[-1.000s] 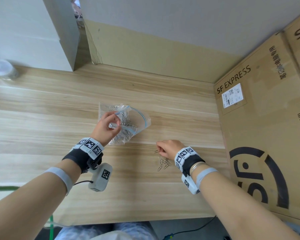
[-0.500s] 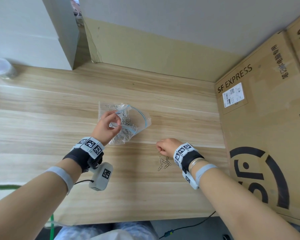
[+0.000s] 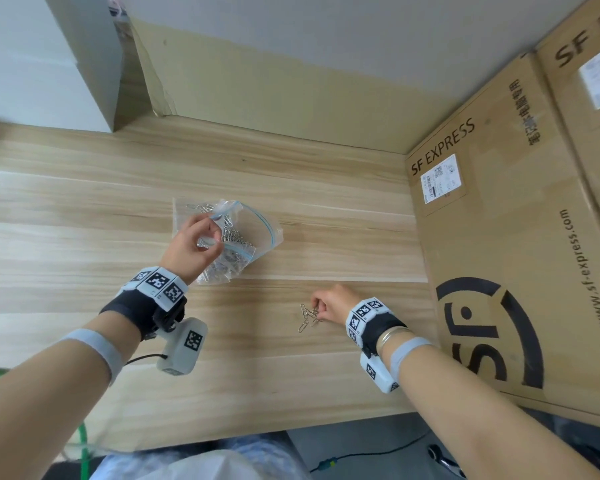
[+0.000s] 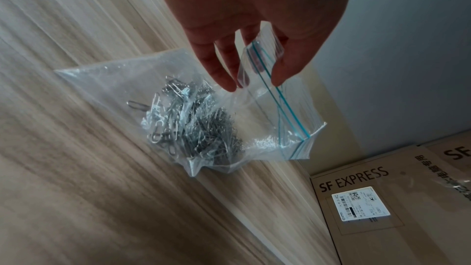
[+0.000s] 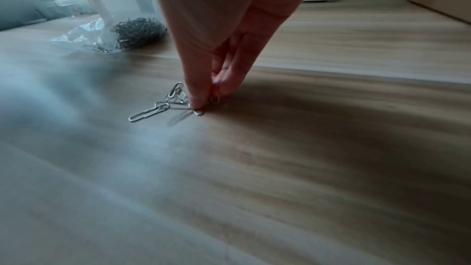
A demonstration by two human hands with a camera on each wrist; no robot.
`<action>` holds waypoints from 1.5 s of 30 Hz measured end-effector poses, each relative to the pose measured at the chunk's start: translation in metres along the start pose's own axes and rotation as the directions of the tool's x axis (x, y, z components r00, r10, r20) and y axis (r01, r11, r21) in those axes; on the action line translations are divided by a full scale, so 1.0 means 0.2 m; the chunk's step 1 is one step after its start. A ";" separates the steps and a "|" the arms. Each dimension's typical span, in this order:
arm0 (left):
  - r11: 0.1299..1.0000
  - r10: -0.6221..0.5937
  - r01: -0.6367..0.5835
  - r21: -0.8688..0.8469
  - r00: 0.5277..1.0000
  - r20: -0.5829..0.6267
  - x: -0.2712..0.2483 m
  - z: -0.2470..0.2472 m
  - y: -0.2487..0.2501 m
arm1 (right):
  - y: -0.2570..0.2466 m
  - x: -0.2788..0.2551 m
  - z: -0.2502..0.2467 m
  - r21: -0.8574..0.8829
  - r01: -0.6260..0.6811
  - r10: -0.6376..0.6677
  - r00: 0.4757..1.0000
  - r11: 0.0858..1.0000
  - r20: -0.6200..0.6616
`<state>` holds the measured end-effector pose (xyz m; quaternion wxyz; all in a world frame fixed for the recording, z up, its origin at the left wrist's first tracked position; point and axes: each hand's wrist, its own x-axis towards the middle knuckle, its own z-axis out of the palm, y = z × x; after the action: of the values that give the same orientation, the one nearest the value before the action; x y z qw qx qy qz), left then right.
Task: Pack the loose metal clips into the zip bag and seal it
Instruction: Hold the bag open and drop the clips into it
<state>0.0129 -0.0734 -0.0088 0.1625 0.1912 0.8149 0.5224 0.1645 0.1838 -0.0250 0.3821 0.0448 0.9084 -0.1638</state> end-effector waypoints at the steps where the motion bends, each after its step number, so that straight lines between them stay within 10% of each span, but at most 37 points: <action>1: 1.000 0.002 -0.002 0.005 1.000 0.007 0.00 0.00 0.00 | 0.00 0.01 -0.01 -0.021 -0.004 0.004 1.000 1.000 0.008; 31: 0.999 -0.040 0.040 -0.003 0.998 0.052 0.00 -0.01 0.02 | -0.13 0.01 -0.10 0.035 -0.068 0.074 0.978 0.997 -0.195; 39: 1.000 -0.024 0.024 -0.007 0.999 0.045 0.00 0.00 0.04 | -0.49 0.14 -0.54 0.249 0.243 -0.056 0.812 0.938 -0.581; 45: 0.999 -0.032 0.031 0.006 0.999 0.040 -0.01 -0.01 0.05 | -0.62 0.25 -0.54 0.282 0.239 -0.073 0.867 0.929 -0.494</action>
<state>0.0149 -0.0717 0.0022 0.1865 0.1892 0.8159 0.5136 0.0296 0.1004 0.0433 0.1199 0.0728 0.9334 -0.3302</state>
